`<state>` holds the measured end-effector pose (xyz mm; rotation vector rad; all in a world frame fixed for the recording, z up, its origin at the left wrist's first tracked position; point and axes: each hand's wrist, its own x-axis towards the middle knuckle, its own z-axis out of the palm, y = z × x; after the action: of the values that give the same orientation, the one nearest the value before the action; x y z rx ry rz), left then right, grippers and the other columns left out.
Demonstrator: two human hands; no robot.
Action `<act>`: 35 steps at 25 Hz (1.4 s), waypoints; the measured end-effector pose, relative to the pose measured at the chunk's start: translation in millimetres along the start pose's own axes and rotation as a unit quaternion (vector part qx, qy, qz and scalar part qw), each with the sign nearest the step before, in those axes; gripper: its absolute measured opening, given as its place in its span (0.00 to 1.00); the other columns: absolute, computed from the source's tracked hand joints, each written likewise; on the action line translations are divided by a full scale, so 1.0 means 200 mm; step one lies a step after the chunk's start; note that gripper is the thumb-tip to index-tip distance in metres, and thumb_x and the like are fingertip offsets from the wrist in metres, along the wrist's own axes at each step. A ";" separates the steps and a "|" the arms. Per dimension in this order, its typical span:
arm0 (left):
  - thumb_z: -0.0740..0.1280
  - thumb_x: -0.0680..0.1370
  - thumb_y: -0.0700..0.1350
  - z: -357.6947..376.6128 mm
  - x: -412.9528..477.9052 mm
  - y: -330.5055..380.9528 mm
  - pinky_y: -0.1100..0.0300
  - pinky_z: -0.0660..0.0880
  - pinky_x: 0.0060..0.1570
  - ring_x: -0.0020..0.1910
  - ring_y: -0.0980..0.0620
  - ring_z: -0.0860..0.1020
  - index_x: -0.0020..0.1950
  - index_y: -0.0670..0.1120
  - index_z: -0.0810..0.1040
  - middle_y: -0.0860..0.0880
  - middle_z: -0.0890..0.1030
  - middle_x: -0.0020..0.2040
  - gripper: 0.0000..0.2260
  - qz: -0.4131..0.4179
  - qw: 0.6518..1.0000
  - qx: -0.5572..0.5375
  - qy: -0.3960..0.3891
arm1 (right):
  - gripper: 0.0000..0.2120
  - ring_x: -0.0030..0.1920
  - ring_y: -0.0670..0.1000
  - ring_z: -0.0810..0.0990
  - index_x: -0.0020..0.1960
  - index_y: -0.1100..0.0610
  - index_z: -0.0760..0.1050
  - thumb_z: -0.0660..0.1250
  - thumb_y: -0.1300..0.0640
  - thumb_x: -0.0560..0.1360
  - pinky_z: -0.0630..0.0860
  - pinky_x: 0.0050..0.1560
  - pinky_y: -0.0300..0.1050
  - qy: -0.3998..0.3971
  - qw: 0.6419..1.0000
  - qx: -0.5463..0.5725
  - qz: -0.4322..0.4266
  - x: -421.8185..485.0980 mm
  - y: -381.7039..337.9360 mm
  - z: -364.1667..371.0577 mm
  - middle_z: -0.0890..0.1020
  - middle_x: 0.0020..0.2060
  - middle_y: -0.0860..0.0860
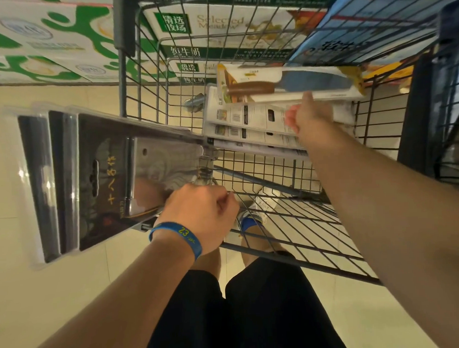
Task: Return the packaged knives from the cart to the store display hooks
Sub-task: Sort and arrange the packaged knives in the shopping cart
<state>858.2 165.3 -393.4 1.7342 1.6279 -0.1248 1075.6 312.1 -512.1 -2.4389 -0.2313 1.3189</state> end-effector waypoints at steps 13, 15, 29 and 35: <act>0.54 0.77 0.57 -0.01 0.02 0.02 0.59 0.70 0.33 0.29 0.51 0.76 0.32 0.48 0.75 0.53 0.77 0.27 0.20 -0.002 1.000 0.003 -0.001 | 0.05 0.54 0.54 0.85 0.54 0.62 0.77 0.64 0.61 0.82 0.84 0.45 0.39 -0.164 0.946 0.265 0.089 -0.11 0.27 -0.02 0.82 0.57 0.61; 0.54 0.77 0.57 -0.02 0.04 0.02 0.59 0.66 0.32 0.28 0.51 0.75 0.32 0.48 0.75 0.53 0.77 0.27 0.20 0.004 1.000 0.013 0.004 | 0.07 0.51 0.56 0.87 0.58 0.61 0.76 0.65 0.59 0.82 0.85 0.48 0.45 -0.167 0.928 0.324 0.076 -0.13 0.19 -0.03 0.85 0.52 0.62; 0.56 0.78 0.57 -0.04 0.11 0.06 0.58 0.66 0.35 0.29 0.54 0.72 0.31 0.49 0.70 0.53 0.74 0.26 0.19 0.004 0.999 0.031 -0.009 | 0.09 0.48 0.54 0.88 0.58 0.58 0.78 0.71 0.58 0.79 0.85 0.42 0.46 -0.166 0.946 0.253 0.115 -0.07 0.13 -0.05 0.86 0.53 0.58; 0.56 0.77 0.57 -0.05 0.12 0.06 0.61 0.60 0.28 0.28 0.56 0.70 0.31 0.48 0.71 0.53 0.73 0.26 0.19 0.000 1.000 0.023 -0.019 | 0.06 0.46 0.53 0.88 0.58 0.63 0.76 0.64 0.63 0.83 0.84 0.37 0.38 -0.158 0.940 0.270 0.140 -0.29 0.16 -0.17 0.85 0.54 0.61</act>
<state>868.9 191.2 -394.7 1.7562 1.6091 -0.1936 1071.5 256.8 -463.0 -1.8375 0.3711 1.6319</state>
